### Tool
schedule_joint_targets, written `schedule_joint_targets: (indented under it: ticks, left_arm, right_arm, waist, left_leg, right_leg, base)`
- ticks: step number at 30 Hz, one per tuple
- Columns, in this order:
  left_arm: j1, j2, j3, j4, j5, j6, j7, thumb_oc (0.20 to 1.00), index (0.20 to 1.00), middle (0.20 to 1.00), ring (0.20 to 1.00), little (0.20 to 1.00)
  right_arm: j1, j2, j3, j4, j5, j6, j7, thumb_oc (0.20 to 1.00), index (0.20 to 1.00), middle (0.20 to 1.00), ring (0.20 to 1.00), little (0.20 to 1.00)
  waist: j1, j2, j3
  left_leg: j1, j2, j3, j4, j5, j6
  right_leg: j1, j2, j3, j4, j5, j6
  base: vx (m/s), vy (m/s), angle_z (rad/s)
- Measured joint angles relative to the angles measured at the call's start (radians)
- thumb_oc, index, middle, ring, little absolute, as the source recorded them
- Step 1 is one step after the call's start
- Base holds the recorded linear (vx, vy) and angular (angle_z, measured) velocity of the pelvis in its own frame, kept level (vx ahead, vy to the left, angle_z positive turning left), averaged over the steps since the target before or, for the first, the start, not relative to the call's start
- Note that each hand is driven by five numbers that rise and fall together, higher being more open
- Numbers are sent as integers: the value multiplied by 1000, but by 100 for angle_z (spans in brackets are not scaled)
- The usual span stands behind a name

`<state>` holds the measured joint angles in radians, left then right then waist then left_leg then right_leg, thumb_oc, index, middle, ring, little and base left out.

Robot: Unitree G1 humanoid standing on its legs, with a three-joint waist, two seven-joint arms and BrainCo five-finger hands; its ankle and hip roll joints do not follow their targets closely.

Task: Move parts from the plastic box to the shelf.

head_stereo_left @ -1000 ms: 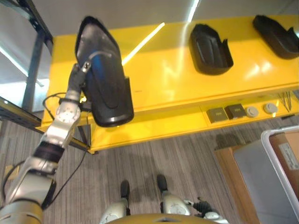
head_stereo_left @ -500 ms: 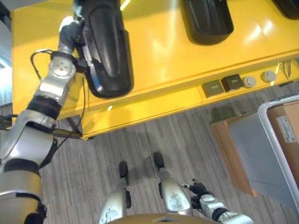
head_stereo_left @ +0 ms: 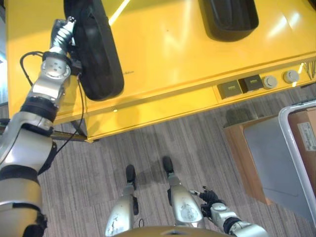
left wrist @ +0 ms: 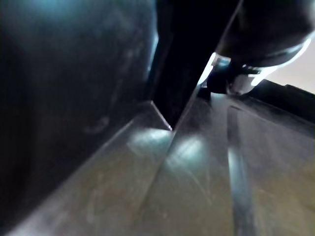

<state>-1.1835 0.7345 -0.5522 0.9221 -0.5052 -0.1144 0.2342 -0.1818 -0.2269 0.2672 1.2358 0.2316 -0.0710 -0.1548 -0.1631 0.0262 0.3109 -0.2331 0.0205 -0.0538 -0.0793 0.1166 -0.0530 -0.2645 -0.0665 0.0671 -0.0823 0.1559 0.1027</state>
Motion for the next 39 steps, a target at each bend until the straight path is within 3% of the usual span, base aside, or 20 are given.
schedule_joint_targets:
  ticks: [12, 23, 29, 32, 33, 34, 35, 36, 37, 39]
  left_arm:
    - [-13, -42, 44, 38, -22, 6, 63, 1000, 1000, 1000, 1000, 1000]
    - [-10, -73, 100, 4, -152, 6, 113, 1000, 1000, 1000, 1000, 1000]
    - [80, -62, 151, -305, -123, -20, 135, 1000, 1000, 1000, 1000, 1000]
    - [312, -24, 255, -662, 64, -20, 172, 1000, 1000, 1000, 1000, 1000]
    - [449, -15, 328, -811, 107, -29, 171, 837, 837, 837, 837, 837]
    - [587, -26, 386, -930, 143, -44, 167, 780, 780, 780, 780, 780]
    - [711, -46, 435, -1023, 164, -54, 160, 445, 445, 445, 445, 445]
    - [820, -66, 474, -1096, 179, -60, 145, 288, 288, 288, 288, 288]
    - [1012, -139, 532, -1215, 216, -66, 120, 200, 200, 200, 200, 200]
    - [1115, -204, 536, -1263, 226, -70, 89, 200, 200, 200, 200, 200]
  right_arm:
    - [-18, 1, 7, 2, 18, 0, -1, 1000, 1000, 1000, 1000, 1000]
    - [-40, -1, 27, -2, 3, 9, -1, 1000, 1000, 1000, 1000, 1000]
    - [-39, -13, 22, -3, -42, 29, -1, 1000, 1000, 1000, 1000, 1000]
    - [-19, -15, -4, -10, -45, 31, 1, 1000, 1000, 1000, 1000, 1000]
    - [-13, -14, -13, -32, -46, 30, 1, 1000, 1000, 1000, 1000, 1000]
    - [15, -15, -20, -47, -48, 28, 1, 1000, 1000, 1000, 1000, 1000]
    - [37, -13, -22, -62, -49, 25, 1, 1000, 1000, 1000, 1000, 1000]
    - [53, -7, -32, -69, -53, 23, 3, 1000, 1000, 1000, 1000, 1000]
    - [95, 12, -46, -70, -67, 23, 3, 1000, 1000, 1000, 1000, 1000]
    - [117, 17, -55, -41, -80, 25, 6, 1000, 1000, 1000, 1000, 1000]
  waist:
    - [-1, 1, 1]
    - [8, 1, 1]
    - [32, 7, -20]
    - [56, 12, -92]
    - [53, 11, -94]
    - [56, 11, -107]
    - [59, 10, -122]
    - [68, 6, -128]
    - [96, -8, -147]
    - [128, -25, -165]
  left_leg:
    - [0, 0, 5, 0, 0, 0]
    - [42, 3, 10, 0, 0, 0]
    - [143, 7, -31, -6, -22, -14]
    - [151, 8, -53, -6, -18, -8]
    - [172, 9, -52, -4, -21, -8]
    - [186, 9, -50, -1, -26, -6]
    - [194, 9, -48, -1, -29, -5]
    - [206, 9, -48, 0, -33, -5]
    - [219, 10, -47, -1, -39, -5]
    - [217, 8, -59, -1, -41, -5]
  right_leg:
    - [-2, 0, 2, 0, 1, -1]
    - [39, 1, 1, 0, 1, -1]
    - [163, 2, -50, -5, -23, -16]
    - [184, 2, -75, 0, -28, -20]
    - [202, 2, -75, 0, -31, -23]
    - [217, 2, -75, 0, -37, -23]
    - [223, 2, -75, -1, -42, -21]
    - [235, 2, -76, -1, -47, -20]
    - [249, 3, -77, -1, -54, -20]
    - [252, 2, -82, -4, -61, -21]
  base:
    - [0, 0, 0]
    - [16, -11, 1]
    - [21, -26, 20]
    - [-2, -13, 19]
    - [0, 0, 0]
    - [0, 0, 0]
    - [0, 0, 0]
    - [0, 0, 0]
    - [-20, 4, 6]
    - [-10, 2, 14]
